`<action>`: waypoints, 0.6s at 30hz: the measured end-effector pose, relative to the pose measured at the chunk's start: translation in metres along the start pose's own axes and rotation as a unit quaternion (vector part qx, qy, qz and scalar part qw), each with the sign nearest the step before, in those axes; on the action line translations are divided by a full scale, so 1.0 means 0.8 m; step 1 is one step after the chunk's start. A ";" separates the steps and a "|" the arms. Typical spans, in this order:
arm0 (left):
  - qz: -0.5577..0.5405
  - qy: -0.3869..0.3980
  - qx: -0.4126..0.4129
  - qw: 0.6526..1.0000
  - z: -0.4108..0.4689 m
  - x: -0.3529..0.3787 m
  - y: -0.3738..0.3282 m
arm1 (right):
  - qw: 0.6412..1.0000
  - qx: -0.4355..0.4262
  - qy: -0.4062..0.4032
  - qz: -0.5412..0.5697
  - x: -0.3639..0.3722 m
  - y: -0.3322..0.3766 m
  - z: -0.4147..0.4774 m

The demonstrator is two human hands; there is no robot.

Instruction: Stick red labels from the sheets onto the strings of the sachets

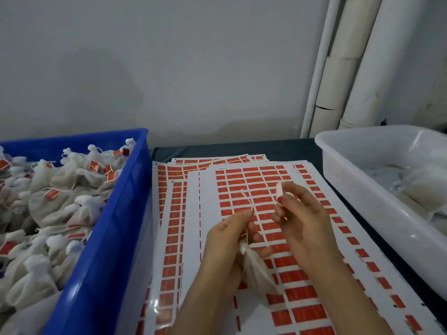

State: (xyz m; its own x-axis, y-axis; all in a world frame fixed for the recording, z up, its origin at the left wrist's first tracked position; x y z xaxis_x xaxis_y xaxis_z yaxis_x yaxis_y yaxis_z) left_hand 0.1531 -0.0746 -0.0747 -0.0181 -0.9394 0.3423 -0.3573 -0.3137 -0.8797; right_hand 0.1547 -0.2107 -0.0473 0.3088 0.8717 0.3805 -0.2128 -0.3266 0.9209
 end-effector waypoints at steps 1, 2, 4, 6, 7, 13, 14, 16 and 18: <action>0.001 0.001 0.004 1.000 -0.001 0.001 -0.001 | 1.000 -0.003 0.016 0.007 0.004 0.002 -0.001; 0.002 0.001 0.006 1.000 -0.002 0.002 -0.002 | 1.000 -0.007 0.026 0.011 0.008 0.002 -0.003; 0.011 0.006 0.010 1.000 -0.003 0.002 0.000 | 0.999 -0.031 0.031 0.006 0.010 0.004 -0.007; 0.026 0.006 0.010 1.000 -0.002 0.002 0.004 | 0.998 -0.059 0.018 -0.016 0.009 0.008 -0.008; 0.028 0.001 0.010 1.000 -0.001 0.001 0.006 | 0.997 -0.065 0.015 -0.026 0.008 0.010 -0.009; 0.031 -0.006 0.029 0.999 0.000 -0.002 0.005 | 0.985 -0.069 0.076 -0.137 0.017 0.011 -0.011; 0.040 -0.006 0.029 0.999 0.000 -0.003 0.005 | 0.984 -0.066 0.079 -0.144 0.017 0.009 -0.011; 0.054 -0.004 0.026 0.998 0.001 -0.004 0.007 | 0.983 -0.063 0.084 -0.153 0.019 0.008 -0.013; 0.047 0.004 0.025 0.999 -0.003 -0.002 0.005 | 0.982 -0.063 0.087 -0.154 0.021 0.009 -0.014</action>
State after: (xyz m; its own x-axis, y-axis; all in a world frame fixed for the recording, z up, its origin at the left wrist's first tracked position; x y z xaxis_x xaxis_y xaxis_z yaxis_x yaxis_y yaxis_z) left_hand 0.1497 -0.0741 -0.0784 -0.0575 -0.9639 0.2601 -0.3074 -0.2308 -0.9232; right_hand 0.1481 -0.1940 -0.0354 0.2160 0.9748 0.0562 -0.2502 -0.0004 0.9682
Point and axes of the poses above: each hand's wrist, its own z-axis towards the middle knuckle, its own x-axis out of the palm, y = z × x, the point moved 8 cm from there along z, towards the middle knuckle, and after that the axes turned 5 degrees about -y, right-handed, at the moved point
